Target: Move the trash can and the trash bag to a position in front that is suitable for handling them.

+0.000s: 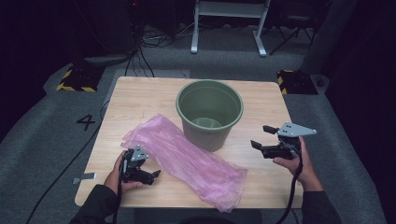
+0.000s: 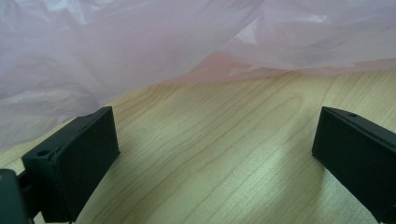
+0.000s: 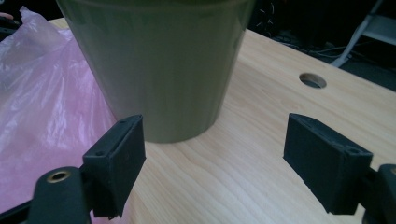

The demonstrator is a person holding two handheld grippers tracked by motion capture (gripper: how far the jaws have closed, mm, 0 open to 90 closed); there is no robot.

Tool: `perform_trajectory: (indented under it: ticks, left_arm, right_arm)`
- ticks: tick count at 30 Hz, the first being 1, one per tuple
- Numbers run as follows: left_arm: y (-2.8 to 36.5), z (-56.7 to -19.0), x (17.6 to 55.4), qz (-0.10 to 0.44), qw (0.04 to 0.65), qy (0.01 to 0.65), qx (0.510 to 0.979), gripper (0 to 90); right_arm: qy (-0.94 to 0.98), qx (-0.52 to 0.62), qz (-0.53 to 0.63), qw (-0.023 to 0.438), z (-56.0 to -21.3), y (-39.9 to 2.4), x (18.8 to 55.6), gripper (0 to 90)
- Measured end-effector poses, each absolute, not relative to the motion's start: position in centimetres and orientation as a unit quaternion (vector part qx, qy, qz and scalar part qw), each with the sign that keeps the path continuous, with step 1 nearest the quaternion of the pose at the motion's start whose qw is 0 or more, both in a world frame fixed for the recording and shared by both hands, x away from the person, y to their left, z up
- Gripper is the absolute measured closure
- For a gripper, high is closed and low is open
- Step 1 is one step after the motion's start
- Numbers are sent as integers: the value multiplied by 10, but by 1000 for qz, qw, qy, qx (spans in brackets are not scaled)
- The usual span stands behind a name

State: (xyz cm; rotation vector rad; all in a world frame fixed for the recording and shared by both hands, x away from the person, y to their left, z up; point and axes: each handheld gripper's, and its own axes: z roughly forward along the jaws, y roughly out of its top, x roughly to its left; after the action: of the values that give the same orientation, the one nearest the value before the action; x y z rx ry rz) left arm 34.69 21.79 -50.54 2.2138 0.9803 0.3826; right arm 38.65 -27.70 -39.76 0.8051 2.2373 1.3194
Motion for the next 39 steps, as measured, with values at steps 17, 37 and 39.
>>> perform_trajectory:
  ticks: [17, 37, 39]
  left_arm:
    - [218, -506, 346, 145, 339, 380, 848, 3]
    - [217, -506, 346, 146, 339, 381, 848, 3]
    - [217, -506, 346, 146, 339, 381, 848, 3]
  right_arm:
    - [816, 234, 478, 227, -346, -234, 393, 213]
    - [843, 175, 461, 214, -321, -179, 400, 225]
    - [847, 175, 455, 212, -322, -176, 401, 230]
